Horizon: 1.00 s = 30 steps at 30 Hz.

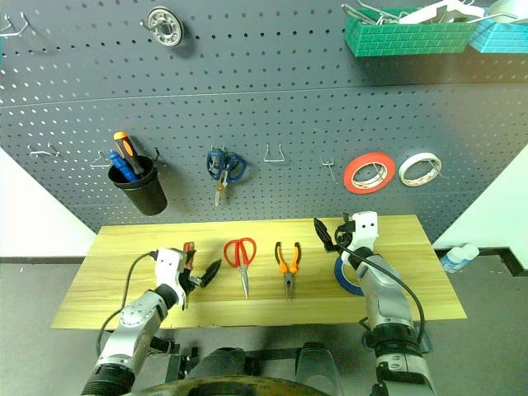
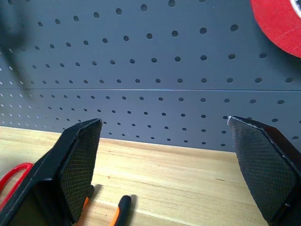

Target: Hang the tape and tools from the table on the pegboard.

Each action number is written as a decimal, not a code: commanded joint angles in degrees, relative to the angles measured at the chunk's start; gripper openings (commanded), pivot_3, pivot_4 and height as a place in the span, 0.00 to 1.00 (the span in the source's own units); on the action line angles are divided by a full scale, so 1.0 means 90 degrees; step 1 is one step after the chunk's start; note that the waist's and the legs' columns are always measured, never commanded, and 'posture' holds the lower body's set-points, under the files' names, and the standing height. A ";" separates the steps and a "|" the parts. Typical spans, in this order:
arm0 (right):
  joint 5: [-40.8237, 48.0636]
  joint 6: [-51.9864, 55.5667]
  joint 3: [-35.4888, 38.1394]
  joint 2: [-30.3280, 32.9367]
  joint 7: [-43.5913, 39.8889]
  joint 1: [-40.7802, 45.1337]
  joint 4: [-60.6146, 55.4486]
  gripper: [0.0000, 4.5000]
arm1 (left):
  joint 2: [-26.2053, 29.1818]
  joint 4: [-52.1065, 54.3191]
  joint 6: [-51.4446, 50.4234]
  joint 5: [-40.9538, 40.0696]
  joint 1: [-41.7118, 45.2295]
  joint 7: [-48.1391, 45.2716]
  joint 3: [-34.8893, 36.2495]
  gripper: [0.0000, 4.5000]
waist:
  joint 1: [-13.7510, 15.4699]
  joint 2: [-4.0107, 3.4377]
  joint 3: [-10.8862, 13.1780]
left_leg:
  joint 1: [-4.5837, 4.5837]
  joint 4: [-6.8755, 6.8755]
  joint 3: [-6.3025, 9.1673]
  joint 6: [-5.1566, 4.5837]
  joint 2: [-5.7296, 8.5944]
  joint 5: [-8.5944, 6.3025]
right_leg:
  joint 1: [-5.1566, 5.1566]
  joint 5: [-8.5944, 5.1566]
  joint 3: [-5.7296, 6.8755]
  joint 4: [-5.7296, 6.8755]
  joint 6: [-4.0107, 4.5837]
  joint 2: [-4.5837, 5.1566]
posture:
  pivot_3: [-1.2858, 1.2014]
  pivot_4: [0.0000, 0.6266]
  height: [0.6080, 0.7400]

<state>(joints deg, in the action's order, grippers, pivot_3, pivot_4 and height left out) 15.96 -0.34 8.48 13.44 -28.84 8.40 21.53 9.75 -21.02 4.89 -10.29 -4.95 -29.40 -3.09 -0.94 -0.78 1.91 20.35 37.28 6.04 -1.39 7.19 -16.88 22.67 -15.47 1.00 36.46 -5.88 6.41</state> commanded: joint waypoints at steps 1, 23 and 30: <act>0.0064 -0.0079 0.0035 -0.0040 -0.0004 0.0206 -0.0175 1.00 | -0.0391 0.0058 0.0324 0.0184 -0.0140 -0.0259 -0.0563 1.00 | 0.0010 0.0000 0.0000 | 0.0001 -0.0001 0.0000 -0.0001 0.0001 -0.0001 | -0.0001 0.0004 0.0000 -0.0008 -0.0005 0.0001 | 0.47 0.00 0.97; 0.0224 0.0047 0.0210 0.0254 -0.0336 0.0187 -0.0099 1.00 | -0.0911 0.1865 0.0333 0.1276 -0.1420 0.0256 -0.2703 1.00 | 0.0021 -0.0022 0.0001 | 0.0002 -0.0003 -0.0001 -0.0008 -0.0004 -0.0005 | -0.0012 0.0009 0.0000 -0.0024 -0.0009 0.0002 | 0.47 0.00 0.97; 0.0483 0.0408 0.0332 0.0744 -0.0845 -0.0322 -0.0489 1.00 | -0.0759 0.2137 0.0288 0.1275 -0.1328 0.0444 -0.2565 1.00 | 0.0039 -0.0022 0.0004 | 0.0004 -0.0005 -0.0001 -0.0010 -0.0005 -0.0007 | -0.0013 0.0007 0.0000 -0.0029 -0.0011 0.0002 | 0.47 0.00 0.97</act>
<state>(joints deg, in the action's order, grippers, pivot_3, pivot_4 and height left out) 19.25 3.02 10.62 19.30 -35.41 5.41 20.59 2.82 -4.66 7.06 0.86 -17.52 -25.74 -26.18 -0.59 -0.98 1.94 20.40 37.23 6.03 -1.48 7.15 -16.94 22.56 -15.41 1.00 36.20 -5.98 6.43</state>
